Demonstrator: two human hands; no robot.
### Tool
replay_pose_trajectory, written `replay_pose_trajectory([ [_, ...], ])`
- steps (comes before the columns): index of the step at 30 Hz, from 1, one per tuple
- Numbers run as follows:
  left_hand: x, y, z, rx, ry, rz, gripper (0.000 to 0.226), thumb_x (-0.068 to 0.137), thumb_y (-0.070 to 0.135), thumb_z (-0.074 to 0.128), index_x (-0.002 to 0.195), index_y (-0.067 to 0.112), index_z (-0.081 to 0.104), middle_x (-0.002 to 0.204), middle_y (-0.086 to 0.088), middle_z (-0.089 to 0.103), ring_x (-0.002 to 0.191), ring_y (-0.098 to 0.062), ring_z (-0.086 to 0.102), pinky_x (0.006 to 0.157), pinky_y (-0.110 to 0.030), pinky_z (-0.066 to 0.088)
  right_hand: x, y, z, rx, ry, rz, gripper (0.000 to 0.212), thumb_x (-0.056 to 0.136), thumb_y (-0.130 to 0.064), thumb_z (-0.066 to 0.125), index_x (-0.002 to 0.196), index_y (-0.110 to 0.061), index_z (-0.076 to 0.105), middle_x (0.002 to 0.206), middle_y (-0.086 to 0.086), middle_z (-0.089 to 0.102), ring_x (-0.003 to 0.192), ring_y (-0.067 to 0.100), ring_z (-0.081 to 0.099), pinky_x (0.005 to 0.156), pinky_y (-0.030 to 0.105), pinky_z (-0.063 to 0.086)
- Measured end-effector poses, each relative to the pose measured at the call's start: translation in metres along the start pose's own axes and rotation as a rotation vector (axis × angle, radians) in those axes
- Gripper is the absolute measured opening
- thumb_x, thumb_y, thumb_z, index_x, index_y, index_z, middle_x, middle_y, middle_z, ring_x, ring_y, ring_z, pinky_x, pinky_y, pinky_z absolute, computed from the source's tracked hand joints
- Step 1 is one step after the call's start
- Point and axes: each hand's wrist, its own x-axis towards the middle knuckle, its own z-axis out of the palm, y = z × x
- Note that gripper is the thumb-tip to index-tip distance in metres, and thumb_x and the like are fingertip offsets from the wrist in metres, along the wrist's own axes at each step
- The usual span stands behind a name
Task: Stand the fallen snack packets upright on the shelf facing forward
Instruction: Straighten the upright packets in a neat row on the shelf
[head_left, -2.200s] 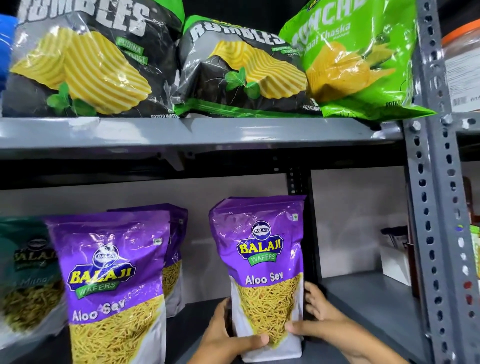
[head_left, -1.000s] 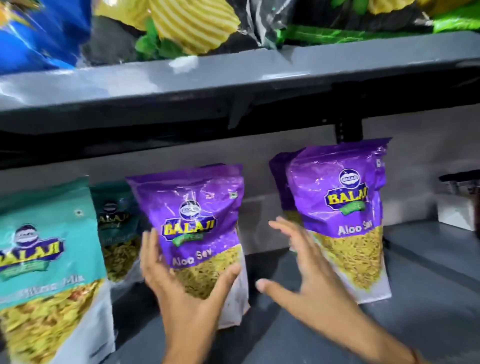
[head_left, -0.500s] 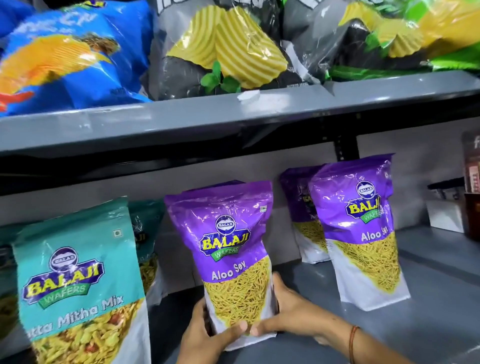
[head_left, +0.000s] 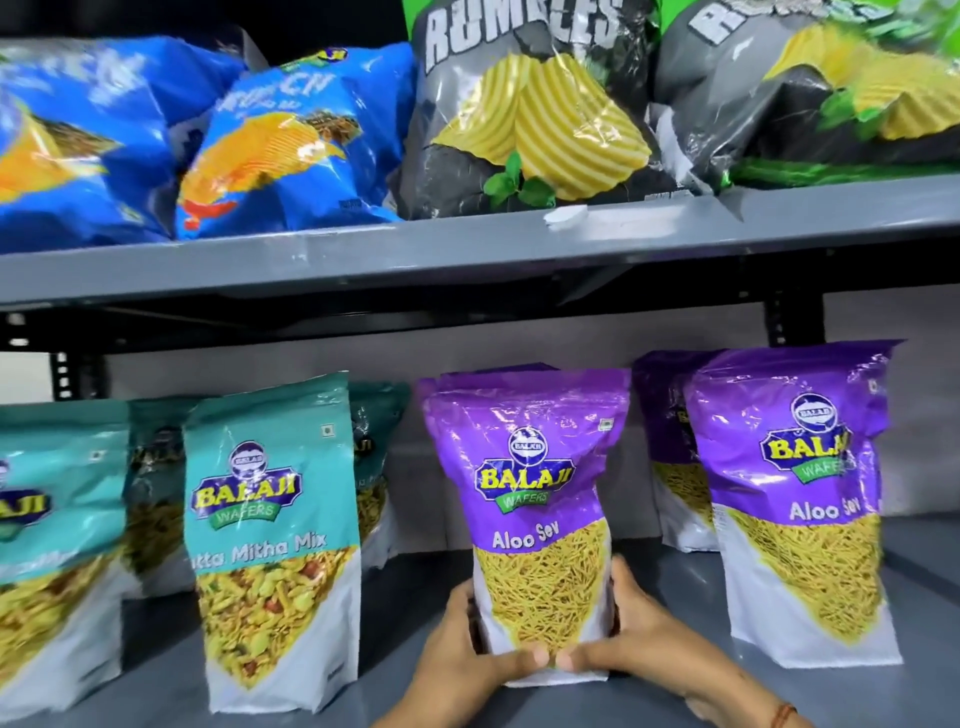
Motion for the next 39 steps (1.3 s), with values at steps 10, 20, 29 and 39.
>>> replay_pose_trajectory([
  [10, -0.067, 0.038, -0.094, 0.262, 0.676, 0.58, 0.079, 0.067, 0.042, 0.077, 0.138, 0.037, 0.042, 0.147, 0.016, 0.034, 0.14, -0.003, 0.035, 0.109, -0.027, 0.036, -0.034, -0.062, 0.043, -0.257, 0.933, -0.769, 0.064, 0.074, -0.043, 0.071, 0.131, -0.028, 0.048, 0.136, -0.005, 0.047, 0.128, 0.016, 0.047, 0.104, 0.032, 0.044],
  [20, -0.061, -0.04, -0.243, 0.321, 0.218, -0.019, 0.145, 0.026, 0.057, 0.081, 0.151, 0.019, 0.019, 0.145, -0.011, 0.047, 0.133, -0.024, 0.046, 0.11, -0.037, 0.04, 0.026, -0.111, 0.212, -0.305, 0.124, -0.304, 0.109, 0.073, -0.042, 0.077, 0.15, -0.02, 0.003, 0.154, -0.014, 0.017, 0.142, 0.002, 0.019, 0.112, 0.013, 0.019],
  [29, -0.03, -0.061, -0.263, 0.06, -0.053, -0.019, 0.09, 0.037, 0.04, 0.092, 0.117, 0.042, 0.051, 0.099, 0.033, 0.073, 0.093, 0.016, 0.067, 0.081, -0.008, 0.052, 0.052, -0.088, 0.229, 0.046, 0.022, -0.065, 0.1, 0.049, -0.042, 0.093, 0.134, -0.034, 0.04, 0.13, -0.031, 0.054, 0.11, -0.031, 0.045, 0.083, -0.007, 0.038],
  [39, -0.04, -0.052, -0.253, 0.036, -0.097, -0.063, 0.09, 0.038, 0.047, 0.095, 0.118, 0.045, 0.055, 0.117, 0.015, 0.072, 0.115, -0.008, 0.065, 0.107, -0.039, 0.047, 0.048, -0.076, 0.223, 0.064, 0.05, -0.074, 0.114, 0.039, -0.049, 0.095, 0.136, -0.035, 0.038, 0.137, -0.021, 0.054, 0.128, -0.006, 0.048, 0.101, 0.012, 0.041],
])
